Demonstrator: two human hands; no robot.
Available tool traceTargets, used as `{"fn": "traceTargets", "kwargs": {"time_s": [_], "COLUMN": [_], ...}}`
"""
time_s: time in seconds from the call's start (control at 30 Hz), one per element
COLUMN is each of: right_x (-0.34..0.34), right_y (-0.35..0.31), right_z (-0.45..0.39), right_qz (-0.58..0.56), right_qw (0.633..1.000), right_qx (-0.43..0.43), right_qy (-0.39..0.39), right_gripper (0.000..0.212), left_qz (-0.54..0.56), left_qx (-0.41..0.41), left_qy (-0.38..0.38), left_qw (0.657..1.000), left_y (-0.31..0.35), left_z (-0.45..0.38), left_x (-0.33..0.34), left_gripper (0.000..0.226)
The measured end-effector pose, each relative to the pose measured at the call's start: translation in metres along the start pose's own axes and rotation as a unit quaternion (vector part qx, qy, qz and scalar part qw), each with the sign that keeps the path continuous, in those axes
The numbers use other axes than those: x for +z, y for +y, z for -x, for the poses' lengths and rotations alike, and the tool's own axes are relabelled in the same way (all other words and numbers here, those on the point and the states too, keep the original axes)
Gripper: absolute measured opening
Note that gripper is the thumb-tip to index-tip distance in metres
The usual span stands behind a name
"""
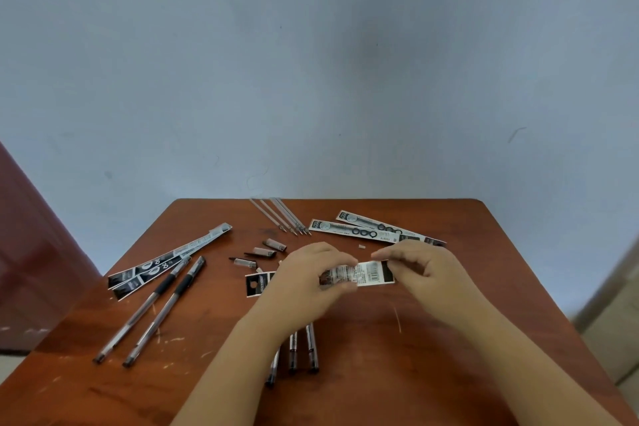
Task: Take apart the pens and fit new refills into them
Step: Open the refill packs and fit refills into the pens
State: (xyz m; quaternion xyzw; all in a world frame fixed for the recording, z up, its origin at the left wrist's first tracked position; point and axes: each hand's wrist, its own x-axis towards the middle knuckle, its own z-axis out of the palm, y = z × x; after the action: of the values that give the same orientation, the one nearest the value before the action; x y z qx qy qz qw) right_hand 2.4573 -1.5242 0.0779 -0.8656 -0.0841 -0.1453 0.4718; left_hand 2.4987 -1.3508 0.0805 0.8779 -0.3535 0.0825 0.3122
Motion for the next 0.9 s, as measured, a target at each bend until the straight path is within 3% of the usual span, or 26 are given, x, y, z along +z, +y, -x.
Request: {"fn": "traceTargets", "kwargs": {"time_s": [0.13, 0.37, 0.5, 0.7, 0.9], "right_x": [0.005, 0.009, 0.008, 0.006, 0.009], "right_y": [0.000, 0.000, 0.001, 0.008, 0.005], "right_z": [0.002, 0.003, 0.002, 0.001, 0.002], "right_qz": [0.027, 0.039, 0.041, 0.080, 0.055], "right_qw": [0.999, 0.996, 0.996, 0.990, 0.995], "right_qx": [-0.032, -0.067, -0.084, -0.094, -0.064], "right_qy": [-0.020, -0.043, -0.006, 0.068, 0.054], "right_gripper": [0.038, 0.004, 0.019, 0.010, 0.010], "left_qz": [-0.024, -0.034, -0.012, 0.005, 0.027], "left_qx": [0.018, 0.047, 0.032, 0.018, 0.021], "left_qy": [0.026, 0.035, 0.053, 0.092, 0.097], "left_qw": [0.999, 0.998, 0.998, 0.996, 0.995], "left_y": [-0.010, -0.014, -0.015, -0.017, -0.017], "left_z": [0.006, 0.008, 0.008, 0.008, 0.009], "left_x": [0.001, 0.003, 0.002, 0.000, 0.002], "left_gripper": [0.025, 0.017, 0.017, 0.016, 0.018]}}
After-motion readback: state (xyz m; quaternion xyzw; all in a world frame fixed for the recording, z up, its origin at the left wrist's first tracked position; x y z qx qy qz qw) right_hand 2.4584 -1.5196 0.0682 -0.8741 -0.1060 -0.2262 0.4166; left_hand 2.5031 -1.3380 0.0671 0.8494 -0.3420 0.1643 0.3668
